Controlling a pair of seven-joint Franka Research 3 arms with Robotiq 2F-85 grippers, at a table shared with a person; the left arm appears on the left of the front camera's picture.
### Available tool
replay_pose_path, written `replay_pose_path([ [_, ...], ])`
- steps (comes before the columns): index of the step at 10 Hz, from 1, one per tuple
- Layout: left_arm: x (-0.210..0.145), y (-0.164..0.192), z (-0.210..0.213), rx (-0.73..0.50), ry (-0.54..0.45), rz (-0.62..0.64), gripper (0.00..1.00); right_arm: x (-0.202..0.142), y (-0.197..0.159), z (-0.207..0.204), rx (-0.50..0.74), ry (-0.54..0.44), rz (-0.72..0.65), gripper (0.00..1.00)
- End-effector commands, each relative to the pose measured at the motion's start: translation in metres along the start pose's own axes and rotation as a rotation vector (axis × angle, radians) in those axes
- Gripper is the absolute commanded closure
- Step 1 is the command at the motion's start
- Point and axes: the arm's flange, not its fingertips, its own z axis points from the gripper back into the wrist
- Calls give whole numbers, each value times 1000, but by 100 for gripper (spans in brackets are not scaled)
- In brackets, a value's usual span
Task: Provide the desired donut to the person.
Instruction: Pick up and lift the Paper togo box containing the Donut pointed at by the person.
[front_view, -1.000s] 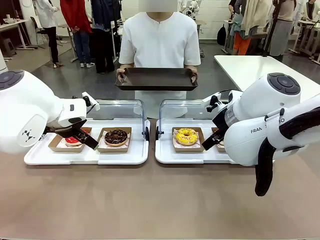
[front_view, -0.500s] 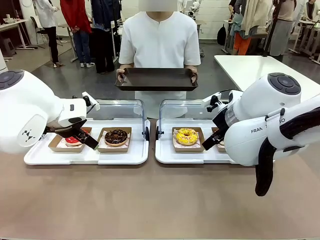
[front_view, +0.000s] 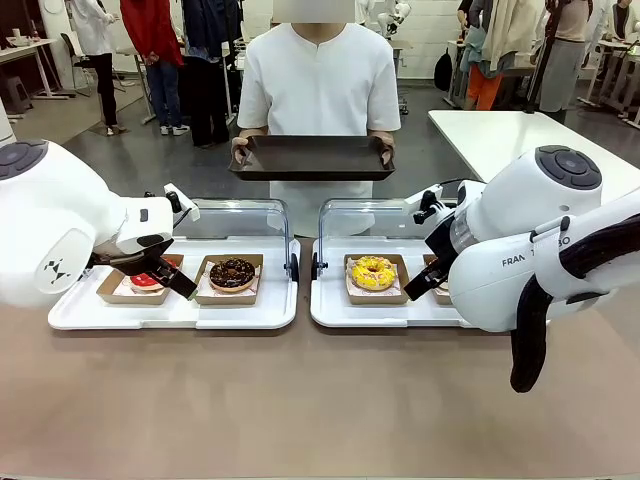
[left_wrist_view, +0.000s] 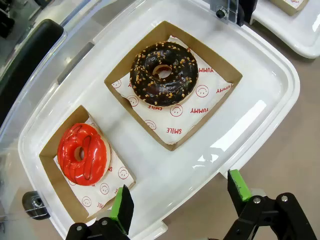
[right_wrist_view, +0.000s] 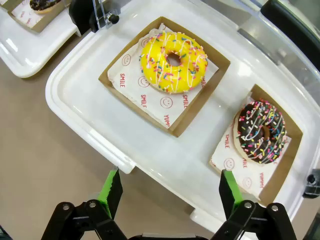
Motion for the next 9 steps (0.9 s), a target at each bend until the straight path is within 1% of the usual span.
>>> replay_pose_path([
  [1, 0, 0, 0, 0, 0, 0, 0, 0, 0, 0, 0, 0, 0, 0],
  [2, 2, 0, 17, 14, 37, -12, 0, 1, 4, 14, -33, 1, 3, 0],
  [3, 1, -4, 41, -10, 73, -19, 0, -3, 5, 39, 1, -5, -24, 0],
  [4, 2, -5, 71, -10, 107, -30, 0, -8, 7, 70, -8, -12, -27, 0],
  [5, 3, -10, 100, -28, 108, -40, 0, -13, 9, 101, -27, 7, -34, 0],
  [6, 7, -15, 131, -6, 106, -32, 0, -13, 7, 133, -36, 30, -39, 0],
  [7, 20, -14, 155, 12, 100, -43, 0, -7, 4, 159, -14, 49, -71, 0],
  [8, 22, -16, 172, 23, 92, -31, 0, -7, 7, 179, -32, 117, -53, 0],
  [9, 25, -16, 184, 34, 89, -18, 0, -6, 14, 196, -56, 158, -26, 0],
])
